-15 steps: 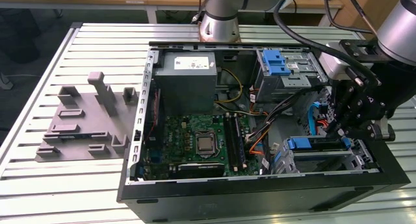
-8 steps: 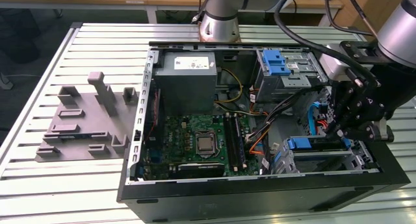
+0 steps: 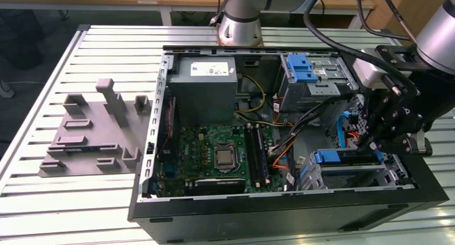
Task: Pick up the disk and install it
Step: 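Insert the first disk wire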
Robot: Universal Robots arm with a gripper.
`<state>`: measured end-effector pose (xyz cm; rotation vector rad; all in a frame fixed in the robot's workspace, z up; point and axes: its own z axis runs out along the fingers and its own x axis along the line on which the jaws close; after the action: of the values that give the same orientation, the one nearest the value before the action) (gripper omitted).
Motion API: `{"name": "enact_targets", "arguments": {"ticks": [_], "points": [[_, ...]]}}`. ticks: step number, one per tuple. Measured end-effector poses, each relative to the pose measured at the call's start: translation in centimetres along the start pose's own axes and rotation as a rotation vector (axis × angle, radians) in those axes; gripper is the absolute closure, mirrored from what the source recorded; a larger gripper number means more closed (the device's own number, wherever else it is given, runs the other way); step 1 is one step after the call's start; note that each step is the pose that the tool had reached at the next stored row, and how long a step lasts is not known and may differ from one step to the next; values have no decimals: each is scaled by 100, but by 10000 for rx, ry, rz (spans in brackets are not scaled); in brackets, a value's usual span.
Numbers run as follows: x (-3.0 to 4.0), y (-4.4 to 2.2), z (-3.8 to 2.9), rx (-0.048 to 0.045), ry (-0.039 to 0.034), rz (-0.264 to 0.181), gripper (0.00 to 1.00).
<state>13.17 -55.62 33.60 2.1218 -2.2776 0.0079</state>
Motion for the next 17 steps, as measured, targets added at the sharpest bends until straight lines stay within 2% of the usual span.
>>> {"name": "enact_targets", "arguments": {"ticks": [17], "points": [[-3, -20, 55, -101, -1, -4, 84]]}}
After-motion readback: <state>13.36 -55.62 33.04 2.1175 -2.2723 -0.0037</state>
